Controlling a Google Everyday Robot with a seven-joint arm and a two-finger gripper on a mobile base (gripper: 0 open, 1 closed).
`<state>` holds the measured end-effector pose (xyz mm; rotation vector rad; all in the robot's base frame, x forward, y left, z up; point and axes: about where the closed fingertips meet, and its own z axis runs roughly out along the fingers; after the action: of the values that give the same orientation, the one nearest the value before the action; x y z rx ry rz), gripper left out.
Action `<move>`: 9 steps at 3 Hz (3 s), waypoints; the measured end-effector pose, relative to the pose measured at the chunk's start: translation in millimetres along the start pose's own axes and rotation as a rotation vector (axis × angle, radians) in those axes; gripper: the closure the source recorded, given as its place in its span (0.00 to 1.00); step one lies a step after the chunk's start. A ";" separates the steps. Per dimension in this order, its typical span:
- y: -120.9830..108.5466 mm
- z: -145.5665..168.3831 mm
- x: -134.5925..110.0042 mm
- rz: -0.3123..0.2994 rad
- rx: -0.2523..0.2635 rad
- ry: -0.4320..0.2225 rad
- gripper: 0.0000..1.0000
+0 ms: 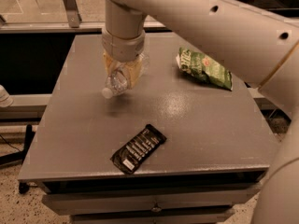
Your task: Place water bottle upright
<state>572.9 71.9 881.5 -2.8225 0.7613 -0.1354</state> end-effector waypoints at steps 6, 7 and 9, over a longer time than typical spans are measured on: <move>36.4 -110.4 19.7 1.181 0.522 -0.898 1.00; 40.9 -102.9 31.9 1.187 0.634 -0.992 1.00; 54.1 -91.7 39.0 1.117 0.772 -1.056 1.00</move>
Offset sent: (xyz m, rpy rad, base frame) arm -0.0063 0.0031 0.1249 0.5565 0.5474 -0.7056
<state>567.1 -10.1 959.6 -1.1498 1.3674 0.9056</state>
